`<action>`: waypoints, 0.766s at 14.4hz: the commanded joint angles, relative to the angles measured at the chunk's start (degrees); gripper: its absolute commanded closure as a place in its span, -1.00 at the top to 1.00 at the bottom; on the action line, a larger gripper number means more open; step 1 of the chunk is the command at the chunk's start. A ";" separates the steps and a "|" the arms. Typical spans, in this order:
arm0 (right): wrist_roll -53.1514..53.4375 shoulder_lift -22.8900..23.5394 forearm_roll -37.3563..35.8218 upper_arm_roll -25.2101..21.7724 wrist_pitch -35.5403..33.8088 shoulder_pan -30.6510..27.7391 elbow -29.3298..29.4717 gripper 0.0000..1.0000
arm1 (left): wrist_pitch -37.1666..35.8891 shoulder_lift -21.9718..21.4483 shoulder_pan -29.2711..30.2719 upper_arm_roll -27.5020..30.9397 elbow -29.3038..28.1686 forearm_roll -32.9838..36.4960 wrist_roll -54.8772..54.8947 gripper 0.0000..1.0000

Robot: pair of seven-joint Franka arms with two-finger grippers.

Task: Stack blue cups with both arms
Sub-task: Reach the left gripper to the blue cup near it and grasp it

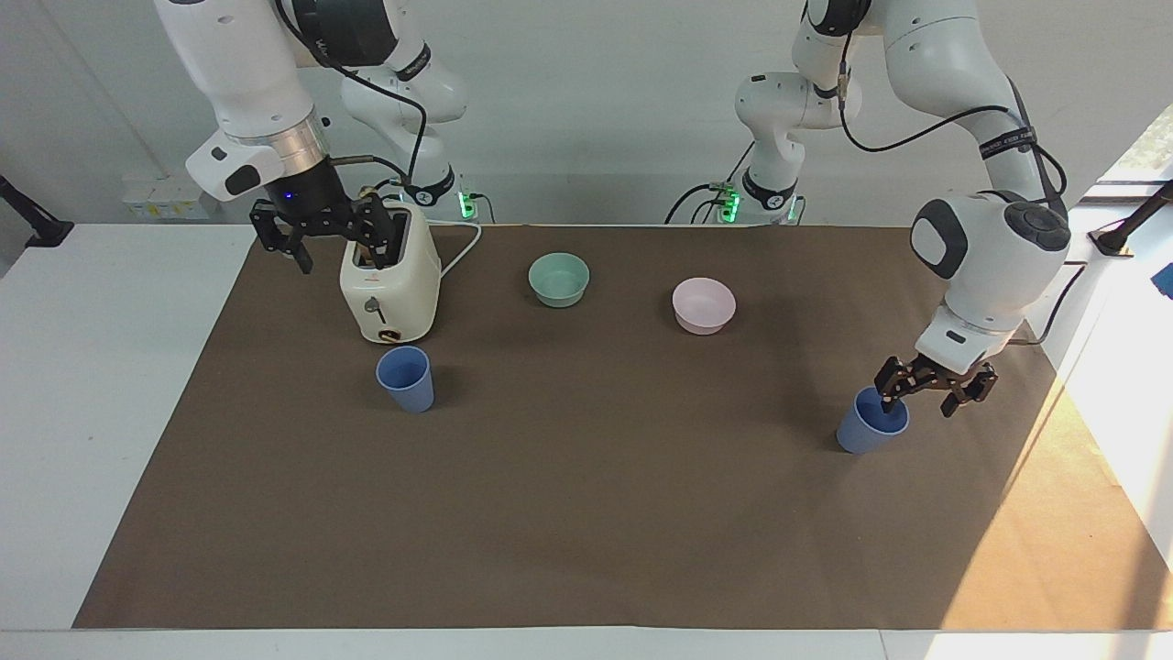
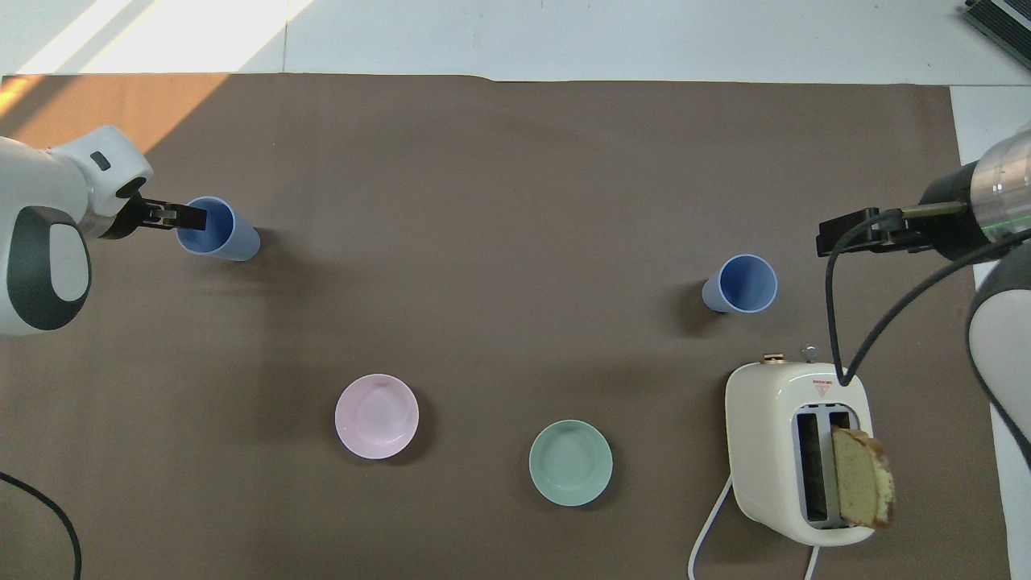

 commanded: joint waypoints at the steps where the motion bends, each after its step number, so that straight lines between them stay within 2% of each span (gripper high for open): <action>1: 1.13 -0.26 0.23 -0.18 -0.05 -0.24 -0.05 1.00 | 1.57 -0.37 0.19 -0.11 -1.74 -0.57 0.93 0.53; 3: 1.04 -0.26 0.14 -0.18 -0.05 -1.20 -0.14 1.00 | 2.61 0.24 -0.59 -0.11 -3.84 -0.57 0.14 0.22; 4: 0.96 -0.26 0.14 -0.18 0.03 -1.20 -0.14 1.00 | 4.45 0.24 -0.60 -0.11 -4.12 -0.57 -0.04 0.00; 5: 0.96 -0.26 0.14 -0.18 0.03 -1.20 -0.14 1.00 | 4.90 0.33 -0.60 -0.11 -3.94 -0.57 -0.13 -0.30; 6: 0.70 -0.26 0.14 -0.18 0.03 -1.20 -0.14 1.00 | 4.47 0.42 -0.51 -0.11 -3.77 -0.57 -0.48 -0.76; 7: 0.69 -0.34 0.14 -0.18 0.03 -1.20 -0.22 1.00 | 3.25 0.33 -0.51 -0.11 -3.77 -0.57 -1.35 -1.00; 11: 0.60 -0.43 0.14 -0.18 0.03 -1.47 -0.40 1.00 | -0.01 -0.54 -0.77 -0.20 -1.66 -0.57 -1.27 -1.00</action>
